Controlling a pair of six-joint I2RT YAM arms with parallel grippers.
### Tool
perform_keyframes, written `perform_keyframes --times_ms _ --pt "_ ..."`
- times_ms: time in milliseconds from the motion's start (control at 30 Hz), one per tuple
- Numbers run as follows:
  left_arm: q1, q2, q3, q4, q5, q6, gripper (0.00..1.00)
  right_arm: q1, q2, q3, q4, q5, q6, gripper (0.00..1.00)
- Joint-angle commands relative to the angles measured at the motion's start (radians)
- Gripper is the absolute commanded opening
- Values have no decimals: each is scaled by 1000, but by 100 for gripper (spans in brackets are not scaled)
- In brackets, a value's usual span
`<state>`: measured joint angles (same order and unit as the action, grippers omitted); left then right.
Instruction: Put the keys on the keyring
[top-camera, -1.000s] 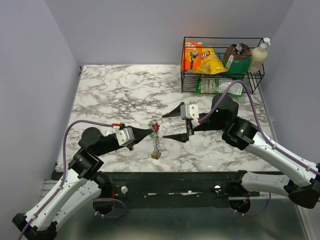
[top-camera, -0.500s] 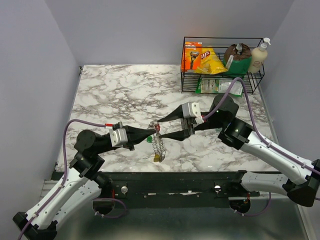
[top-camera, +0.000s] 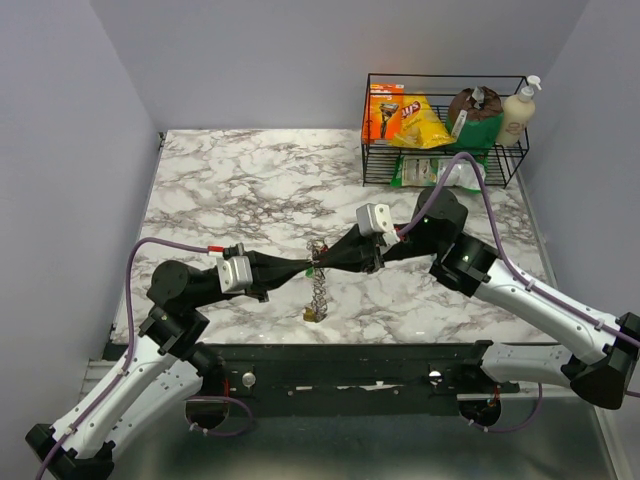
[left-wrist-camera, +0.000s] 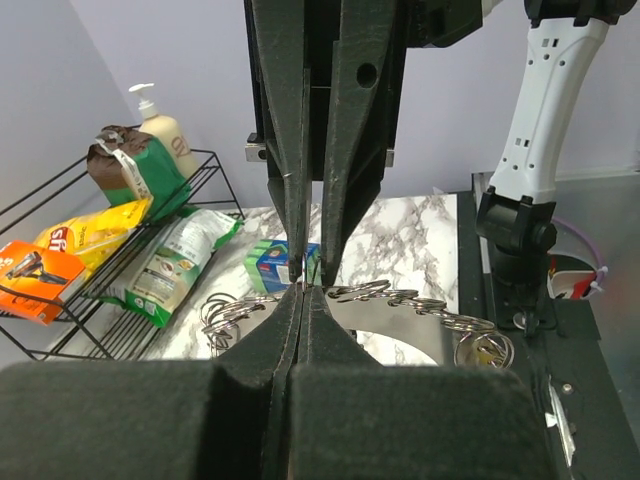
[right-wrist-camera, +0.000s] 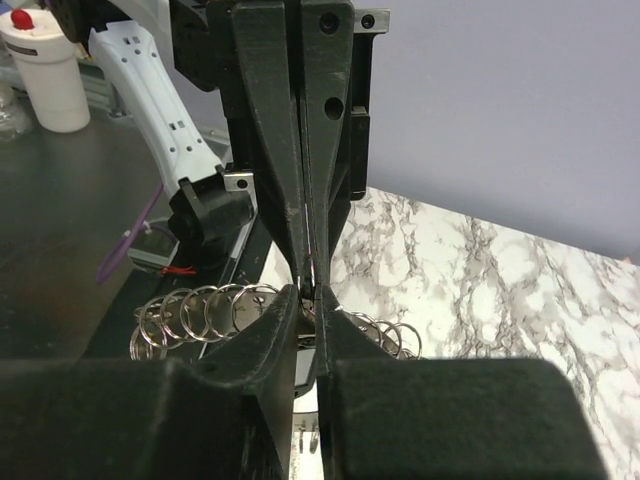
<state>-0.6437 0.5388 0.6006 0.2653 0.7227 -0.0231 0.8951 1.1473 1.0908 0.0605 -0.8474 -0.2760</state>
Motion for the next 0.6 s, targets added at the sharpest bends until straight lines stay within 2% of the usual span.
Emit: perform_keyframes --times_ms 0,67,200,367,467,500,567 --pt "-5 -14 24 63 26 -9 0 1 9 24 25 -19 4 9" --pt "-5 -16 24 60 27 -11 0 -1 12 26 22 -24 6 1" --pt "-4 -13 36 35 23 9 0 -1 22 41 6 -24 8 1" --pt "-5 -11 85 -133 -12 92 1 -1 25 78 -57 11 -11 1" --pt "-5 0 129 -253 -43 136 10 1 35 106 -131 24 -29 1" --pt "-4 9 154 -288 -60 149 17 -1 40 112 -146 27 -44 1" --pt "-5 18 175 -369 -71 176 20 1 55 136 -200 42 -67 1"
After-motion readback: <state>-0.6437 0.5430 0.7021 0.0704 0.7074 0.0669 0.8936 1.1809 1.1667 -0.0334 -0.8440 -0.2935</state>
